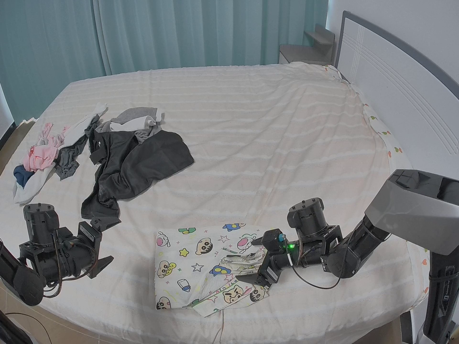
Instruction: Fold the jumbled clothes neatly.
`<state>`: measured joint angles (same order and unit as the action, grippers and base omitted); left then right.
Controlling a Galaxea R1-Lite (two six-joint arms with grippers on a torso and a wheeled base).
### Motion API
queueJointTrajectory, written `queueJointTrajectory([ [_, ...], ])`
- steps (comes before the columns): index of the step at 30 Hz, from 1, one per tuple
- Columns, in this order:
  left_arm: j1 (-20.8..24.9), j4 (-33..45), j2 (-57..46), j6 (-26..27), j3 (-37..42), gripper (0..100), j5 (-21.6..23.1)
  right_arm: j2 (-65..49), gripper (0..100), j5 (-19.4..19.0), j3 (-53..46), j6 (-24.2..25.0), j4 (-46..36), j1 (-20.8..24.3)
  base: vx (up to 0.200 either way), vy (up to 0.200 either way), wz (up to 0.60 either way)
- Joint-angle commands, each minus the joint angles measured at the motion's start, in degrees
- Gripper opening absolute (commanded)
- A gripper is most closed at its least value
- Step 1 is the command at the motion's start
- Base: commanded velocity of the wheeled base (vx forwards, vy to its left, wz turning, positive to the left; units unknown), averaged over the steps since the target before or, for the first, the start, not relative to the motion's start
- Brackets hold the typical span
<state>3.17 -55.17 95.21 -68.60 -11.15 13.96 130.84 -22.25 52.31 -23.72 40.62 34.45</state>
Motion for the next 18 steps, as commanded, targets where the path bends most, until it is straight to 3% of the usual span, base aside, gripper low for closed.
queueJointTrajectory([
  [1,-0.01,-0.02,0.33,-0.05,-0.01,100,0.02,2.66,100,-0.08,2.71,-0.10,0.07,0.00,0.000,0.000,0.00],
  [6,-0.01,-0.02,1.21,-0.05,-0.10,100,0.02,2.93,100,-0.08,2.80,-0.10,0.07,0.09,0.000,0.000,0.00],
  [7,-0.01,-0.02,1.30,-0.05,-0.10,100,0.02,3.02,0,-0.08,2.80,-0.10,0.07,0.18,0.000,0.000,0.00],
  [18,-0.01,-0.02,1.38,0.04,-0.10,100,0.02,2.31,0,0.01,-1.68,-0.10,5.70,0.53,0.000,0.000,0.00],
])
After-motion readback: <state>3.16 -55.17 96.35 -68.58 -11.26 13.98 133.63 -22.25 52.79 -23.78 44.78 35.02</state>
